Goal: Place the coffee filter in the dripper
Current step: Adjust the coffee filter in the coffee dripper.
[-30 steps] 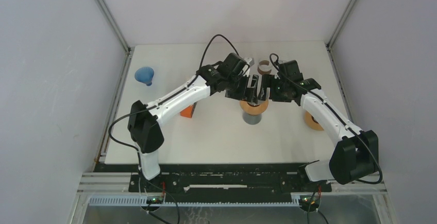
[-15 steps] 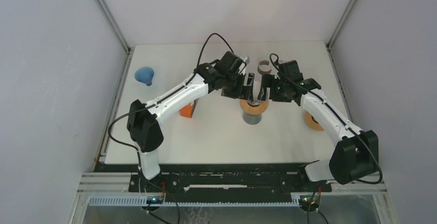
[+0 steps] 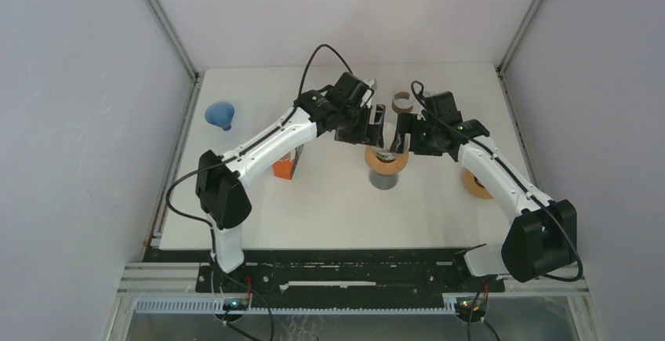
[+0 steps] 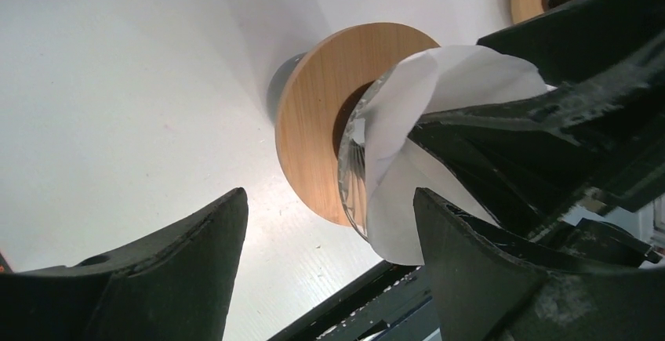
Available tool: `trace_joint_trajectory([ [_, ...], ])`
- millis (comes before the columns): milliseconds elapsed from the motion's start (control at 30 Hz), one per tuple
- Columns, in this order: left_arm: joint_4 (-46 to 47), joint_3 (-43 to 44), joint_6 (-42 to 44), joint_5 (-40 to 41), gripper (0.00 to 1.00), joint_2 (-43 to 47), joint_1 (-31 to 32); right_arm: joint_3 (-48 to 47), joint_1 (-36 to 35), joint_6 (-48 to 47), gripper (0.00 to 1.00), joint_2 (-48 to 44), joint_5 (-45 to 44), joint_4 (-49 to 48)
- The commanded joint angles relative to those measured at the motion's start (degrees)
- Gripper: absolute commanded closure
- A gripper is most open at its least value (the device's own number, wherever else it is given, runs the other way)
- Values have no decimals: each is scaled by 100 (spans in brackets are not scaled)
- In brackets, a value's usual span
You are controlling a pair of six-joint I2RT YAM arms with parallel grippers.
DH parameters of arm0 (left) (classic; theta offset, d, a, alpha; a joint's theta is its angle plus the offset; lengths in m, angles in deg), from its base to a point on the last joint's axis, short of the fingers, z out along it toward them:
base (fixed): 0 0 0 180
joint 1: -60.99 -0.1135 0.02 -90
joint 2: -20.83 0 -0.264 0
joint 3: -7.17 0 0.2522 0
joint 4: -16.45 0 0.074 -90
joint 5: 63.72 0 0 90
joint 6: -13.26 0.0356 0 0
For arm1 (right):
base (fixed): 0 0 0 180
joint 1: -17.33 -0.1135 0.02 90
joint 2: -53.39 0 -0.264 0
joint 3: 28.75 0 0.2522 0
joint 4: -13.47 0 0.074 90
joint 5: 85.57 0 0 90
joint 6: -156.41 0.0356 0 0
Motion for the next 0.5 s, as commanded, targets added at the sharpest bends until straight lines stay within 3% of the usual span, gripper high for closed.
trace_joint_trajectory([
  [0, -98, 254, 101, 165, 18, -125, -18, -216, -39, 96, 10, -285, 76, -138],
  [467, -63, 396, 121, 77, 17, 7, -19, -277, -5, 164, 2, -755, -53, -190],
])
